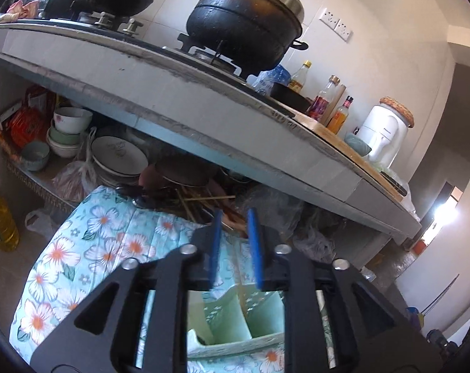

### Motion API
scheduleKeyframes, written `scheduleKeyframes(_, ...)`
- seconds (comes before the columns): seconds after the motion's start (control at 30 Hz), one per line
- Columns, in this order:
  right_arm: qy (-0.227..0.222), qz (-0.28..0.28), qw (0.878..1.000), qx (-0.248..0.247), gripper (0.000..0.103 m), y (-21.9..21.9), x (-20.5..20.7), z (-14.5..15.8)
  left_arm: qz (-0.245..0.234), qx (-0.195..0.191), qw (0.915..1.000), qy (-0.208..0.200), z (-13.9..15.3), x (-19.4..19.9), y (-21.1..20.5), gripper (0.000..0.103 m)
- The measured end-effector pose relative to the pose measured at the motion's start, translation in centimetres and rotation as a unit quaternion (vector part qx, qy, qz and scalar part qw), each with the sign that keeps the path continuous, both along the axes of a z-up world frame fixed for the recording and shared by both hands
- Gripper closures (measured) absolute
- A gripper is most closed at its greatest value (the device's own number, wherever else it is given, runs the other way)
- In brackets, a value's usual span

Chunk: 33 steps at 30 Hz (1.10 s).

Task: Organize utensils
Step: 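Raise both held chopsticks upright above the green holder, then drop the chopsticks into the holder and open both tools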

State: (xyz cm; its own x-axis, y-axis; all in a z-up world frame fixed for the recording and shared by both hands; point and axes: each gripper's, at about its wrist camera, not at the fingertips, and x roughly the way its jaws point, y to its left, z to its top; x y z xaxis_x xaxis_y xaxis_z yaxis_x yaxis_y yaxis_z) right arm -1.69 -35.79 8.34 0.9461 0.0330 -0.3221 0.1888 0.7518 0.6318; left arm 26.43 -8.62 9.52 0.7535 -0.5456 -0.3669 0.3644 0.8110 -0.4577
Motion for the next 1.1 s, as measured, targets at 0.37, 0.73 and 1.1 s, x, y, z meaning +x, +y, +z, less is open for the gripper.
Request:
scheduleKeyframes(0.37, -0.048, 0.023, 0.997, -0.051, 0.097, 1.4, 0.3, 4.3, 0.019, 0.041, 0.9972, -0.06, 1.3, -5.5, 3.4, 0.044)
scheduleKeyframes(0.73, -0.15, 0.064, 0.977, -0.139, 0.097, 3.9, 3.4, 12.9, 0.048, 0.141, 0.9872, -0.058, -2.4, -11.6, 7.4, 0.035)
scheduleKeyframes(1.1, -0.094, 0.083, 0.959, -0.254, 0.097, 8.9, 11.0, 12.0, 0.043, 0.185, 0.981, -0.042, -5.6, -14.1, 8.1, 0.031)
